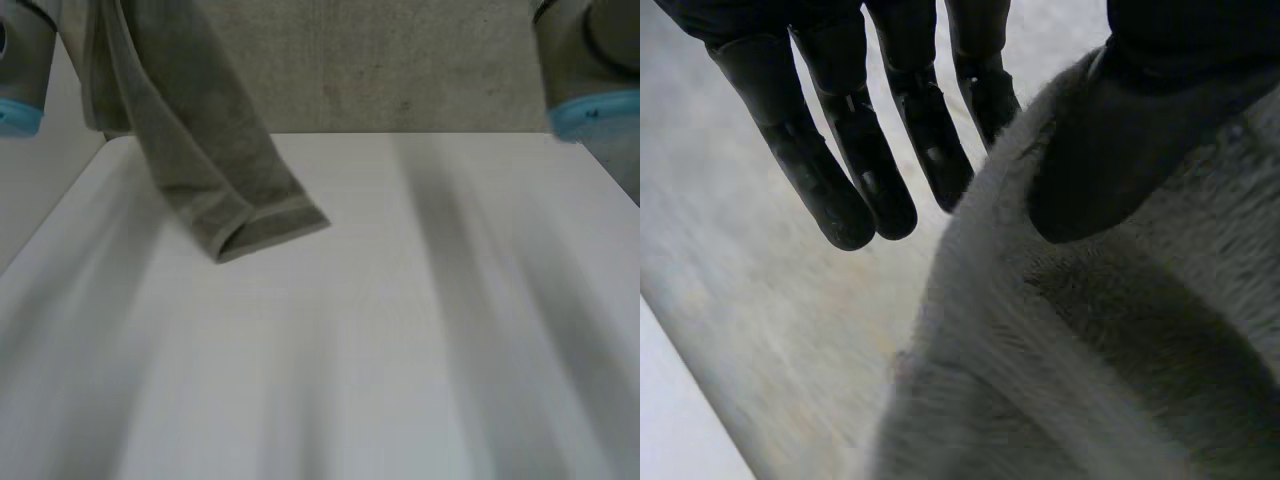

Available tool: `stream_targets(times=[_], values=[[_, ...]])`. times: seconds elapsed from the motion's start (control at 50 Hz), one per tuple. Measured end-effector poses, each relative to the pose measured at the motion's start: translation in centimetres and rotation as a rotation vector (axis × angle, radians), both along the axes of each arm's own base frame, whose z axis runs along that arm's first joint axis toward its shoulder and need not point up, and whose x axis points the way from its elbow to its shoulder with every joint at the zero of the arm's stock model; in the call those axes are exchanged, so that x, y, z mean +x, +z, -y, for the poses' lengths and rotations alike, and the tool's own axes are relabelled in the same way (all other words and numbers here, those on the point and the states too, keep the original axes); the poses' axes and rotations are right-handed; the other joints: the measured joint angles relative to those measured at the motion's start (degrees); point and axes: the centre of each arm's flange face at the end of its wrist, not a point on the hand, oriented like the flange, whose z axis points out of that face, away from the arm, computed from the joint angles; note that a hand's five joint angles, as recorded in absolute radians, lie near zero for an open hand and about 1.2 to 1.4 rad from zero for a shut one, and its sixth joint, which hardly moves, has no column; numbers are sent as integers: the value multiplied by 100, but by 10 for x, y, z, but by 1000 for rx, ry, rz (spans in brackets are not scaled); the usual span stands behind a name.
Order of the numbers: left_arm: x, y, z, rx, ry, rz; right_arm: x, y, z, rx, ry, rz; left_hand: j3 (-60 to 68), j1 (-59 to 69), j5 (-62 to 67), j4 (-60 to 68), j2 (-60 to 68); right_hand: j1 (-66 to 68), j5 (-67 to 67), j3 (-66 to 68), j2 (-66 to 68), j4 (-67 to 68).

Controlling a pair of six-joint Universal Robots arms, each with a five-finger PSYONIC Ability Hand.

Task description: Fold the towel.

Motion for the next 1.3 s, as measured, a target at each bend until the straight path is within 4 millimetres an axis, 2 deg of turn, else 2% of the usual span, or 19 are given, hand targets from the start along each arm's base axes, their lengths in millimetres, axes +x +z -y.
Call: stream_targets(times=[0.04, 0.14, 0.2, 0.26, 0.36, 0.52, 0.62, 0.84, 0.96, 0.98, 1.16, 1.3], values=[[1, -16, 0, 61, -8, 5, 6, -21, 0, 87, 21, -43, 1, 0, 0, 0, 0, -369, -339, -369, -368, -308], [4, -73, -2, 219, -22, 48, 21, -93, -5, 382, 74, -163, 2, 0, 0, 0, 0, -4425, -4561, -4439, -4431, -4422], [7, -97, -3, 262, -20, 73, 26, -127, -11, 529, 97, -199, 5, 0, 0, 0, 2, -4781, -5012, -4776, -4702, -4772], [11, -112, -3, 280, -9, 97, 28, -151, -18, 646, 117, -206, 6, 0, 0, 0, 3, -4781, -5020, -4775, -4702, -4773], [16, -127, -2, 292, 21, 143, 29, -179, -30, 805, 147, -156, 7, 0, 1, 0, 4, -4781, -5020, -4775, -4702, -4773], [22, -132, -1, 297, 50, 176, 33, -196, -42, 953, 224, -47, 7, 0, 0, 0, 4, -4807, -5037, -4795, -4702, -4801], [21, -119, -7, 276, 48, 169, 40, -200, -52, 1005, 293, -15, 7, 0, 0, 0, 4, -4841, -5051, -4826, -4708, -4849], [17, -57, -43, 193, 34, 139, 78, -209, -82, 1052, 456, -4, 9, 0, 0, 0, 5, -4911, -5120, -4899, -4804, -4904], [11, -17, -76, 137, 1, 118, 104, -217, -92, 1075, 530, 64, 10, 0, 1, 0, 5, -4928, -5159, -4938, -4804, -4918], [9, -6, -87, 119, -13, 107, 109, -219, -92, 1082, 542, 90, 11, 0, 1, 0, 5, -4940, -5161, -4938, -4804, -4944], [6, 59, -148, -1, -74, -9, 128, -234, -80, 1152, 592, 309, 12, 0, 1, 0, 5, -5028, -5263, -5050, -4970, -5064], [9, 84, -176, -63, -95, -60, 131, -241, -78, 1231, 620, 436, 12, 0, 1, 0, 5, -5257, -5546, -5302, -5232, -5350]])
